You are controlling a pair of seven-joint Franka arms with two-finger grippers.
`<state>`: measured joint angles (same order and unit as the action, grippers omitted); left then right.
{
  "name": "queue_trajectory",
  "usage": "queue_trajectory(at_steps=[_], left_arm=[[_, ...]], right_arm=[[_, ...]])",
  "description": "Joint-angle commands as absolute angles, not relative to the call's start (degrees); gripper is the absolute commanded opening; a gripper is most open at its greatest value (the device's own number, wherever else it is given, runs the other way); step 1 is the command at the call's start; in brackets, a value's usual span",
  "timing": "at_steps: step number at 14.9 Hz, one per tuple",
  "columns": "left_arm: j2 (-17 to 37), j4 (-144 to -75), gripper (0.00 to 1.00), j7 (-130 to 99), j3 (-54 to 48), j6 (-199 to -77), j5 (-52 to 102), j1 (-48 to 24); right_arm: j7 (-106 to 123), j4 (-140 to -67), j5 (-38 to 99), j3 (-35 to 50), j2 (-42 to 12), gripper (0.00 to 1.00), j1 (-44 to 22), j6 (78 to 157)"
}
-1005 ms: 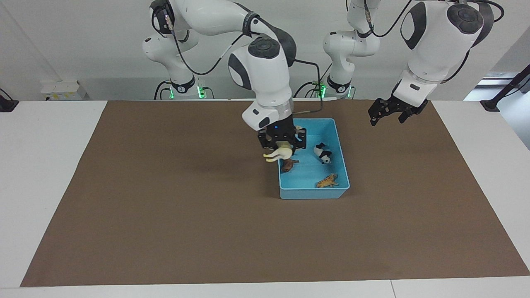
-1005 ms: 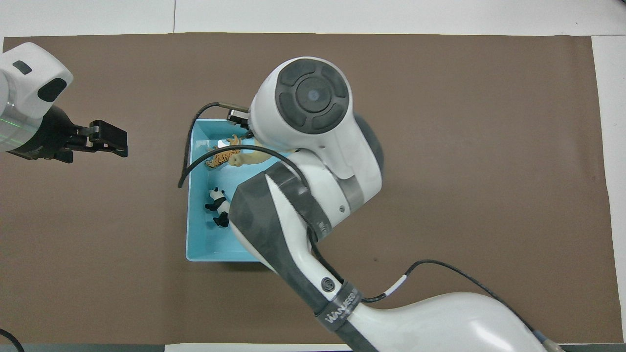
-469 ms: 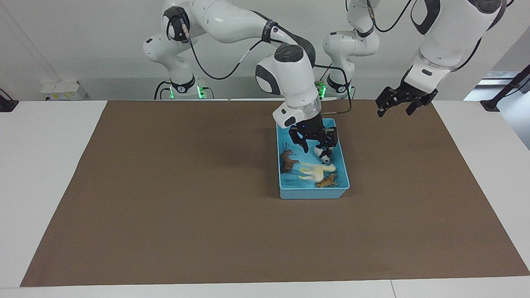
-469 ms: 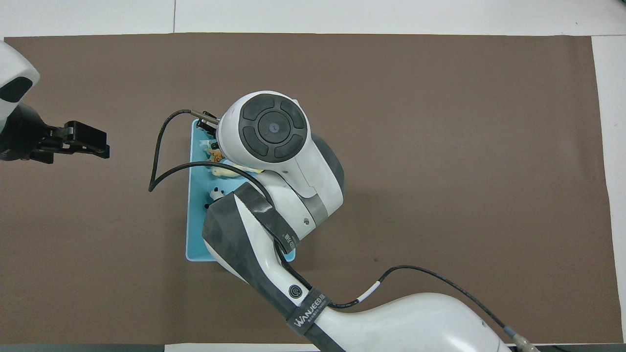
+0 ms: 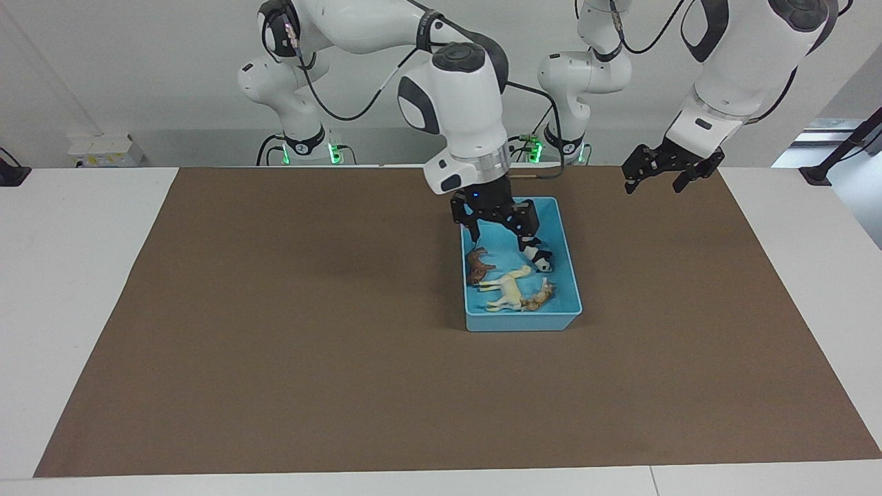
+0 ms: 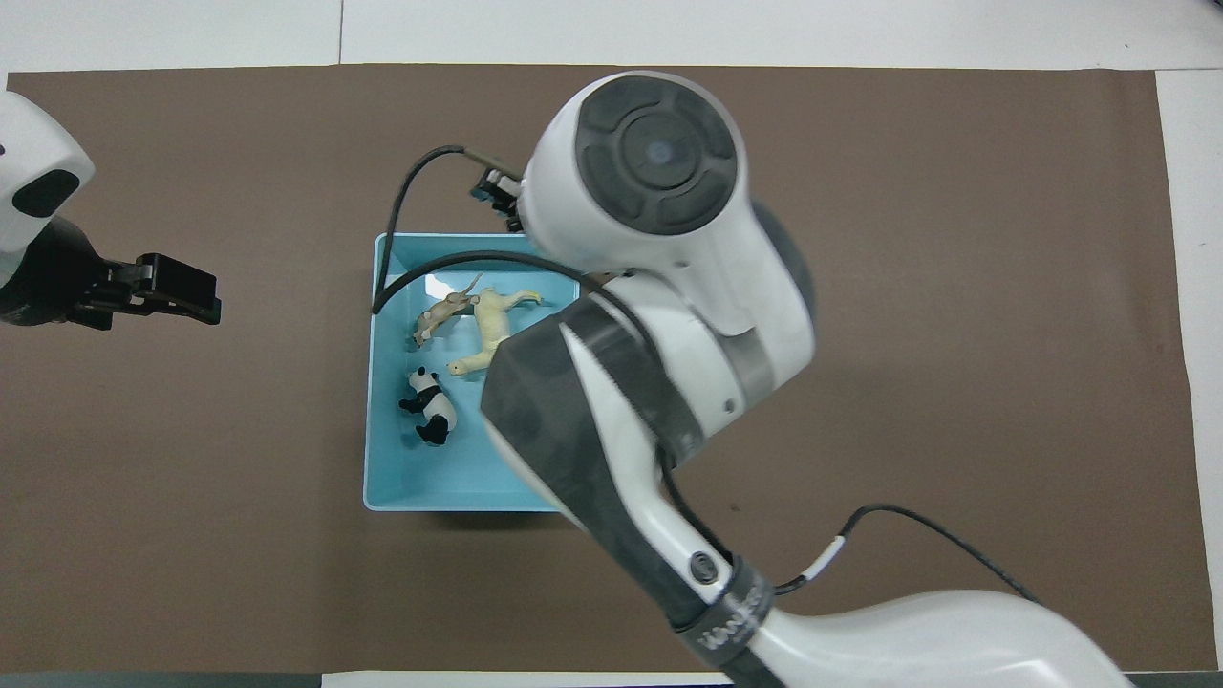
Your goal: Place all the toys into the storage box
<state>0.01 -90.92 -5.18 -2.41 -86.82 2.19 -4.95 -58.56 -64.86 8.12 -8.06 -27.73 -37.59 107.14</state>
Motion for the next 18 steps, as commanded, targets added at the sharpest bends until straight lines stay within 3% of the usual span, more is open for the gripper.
queue_trajectory(at_steps=[1,7,12,18], left_arm=[[-1.7,-92.6,1.00,-3.7,-3.3,-86.8,2.8,-2.8],[-0.4,-89.7,1.00,-3.8,-7.3,-83.4,1.5,-0.4],[-1.2,-91.8,1.00,-3.8,-7.3,-86.7,1.4,0.0],[-2.0,-93.3,1.00,-3.7,-7.2,-86.8,1.4,0.0]], right_arm=[[-42.2,-68.4,7.6,-7.5,-23.9,1.00,-29.0,102.7],[-9.7,-72.7,3.7,-7.5,-21.4,1.00,-14.7,102.4],[7.4,-76.4,3.8,-7.3,-16.8,1.00,-5.4,93.4],[10.3,-89.7,3.4,-7.6,-7.2,1.00,-3.3,93.3]])
